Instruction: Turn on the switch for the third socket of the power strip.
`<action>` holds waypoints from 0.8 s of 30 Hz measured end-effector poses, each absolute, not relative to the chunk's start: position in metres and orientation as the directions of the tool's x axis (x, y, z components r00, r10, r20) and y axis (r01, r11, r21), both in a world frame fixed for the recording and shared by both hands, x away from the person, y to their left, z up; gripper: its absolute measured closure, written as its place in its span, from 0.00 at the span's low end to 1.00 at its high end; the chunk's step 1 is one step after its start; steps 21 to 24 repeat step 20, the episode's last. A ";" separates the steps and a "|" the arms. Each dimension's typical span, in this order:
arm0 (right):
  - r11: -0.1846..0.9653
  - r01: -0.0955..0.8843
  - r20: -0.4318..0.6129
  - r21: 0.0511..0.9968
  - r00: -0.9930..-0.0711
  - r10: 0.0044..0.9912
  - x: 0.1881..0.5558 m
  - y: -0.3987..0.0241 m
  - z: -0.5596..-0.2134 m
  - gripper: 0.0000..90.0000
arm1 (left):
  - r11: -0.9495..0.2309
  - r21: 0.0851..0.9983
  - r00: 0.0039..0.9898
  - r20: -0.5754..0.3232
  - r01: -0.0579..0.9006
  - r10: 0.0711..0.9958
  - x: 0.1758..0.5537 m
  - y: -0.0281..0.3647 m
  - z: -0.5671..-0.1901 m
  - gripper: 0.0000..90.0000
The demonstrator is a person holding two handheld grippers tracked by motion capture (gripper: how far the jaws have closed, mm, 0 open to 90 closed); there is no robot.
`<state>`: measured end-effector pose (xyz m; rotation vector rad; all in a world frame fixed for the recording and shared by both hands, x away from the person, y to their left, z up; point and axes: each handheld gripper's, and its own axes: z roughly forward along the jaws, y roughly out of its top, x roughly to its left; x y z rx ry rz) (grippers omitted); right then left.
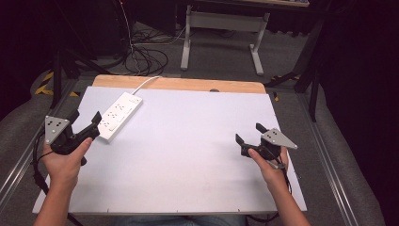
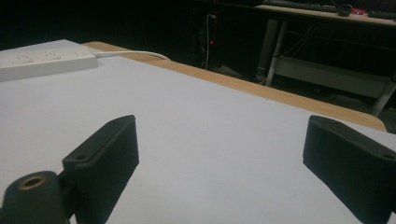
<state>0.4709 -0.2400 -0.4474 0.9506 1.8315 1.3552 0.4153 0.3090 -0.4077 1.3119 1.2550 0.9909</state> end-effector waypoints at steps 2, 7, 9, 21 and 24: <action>0.198 0.165 -0.086 0.966 -0.518 0.851 0.471 -0.240 -0.447 0.12 | 0.060 0.987 0.118 -0.078 0.147 0.990 0.415 0.309 -0.408 0.24; 0.192 0.162 -0.082 0.968 -0.517 0.852 0.471 -0.241 -0.447 0.12 | 0.023 0.991 0.153 -0.043 0.130 0.987 0.414 0.308 -0.409 0.11; 0.188 0.162 -0.079 0.969 -0.516 0.853 0.471 -0.242 -0.447 0.12 | 0.009 0.992 0.158 -0.029 0.124 0.987 0.414 0.306 -0.409 0.09; 0.179 0.165 -0.071 0.970 -0.512 0.856 0.471 -0.243 -0.446 0.06 | 0.016 0.990 0.152 -0.038 0.141 0.988 0.416 0.310 -0.413 0.08; 0.179 0.165 -0.071 0.970 -0.512 0.856 0.471 -0.243 -0.446 0.06 | 0.016 0.990 0.152 -0.038 0.141 0.988 0.416 0.310 -0.413 0.08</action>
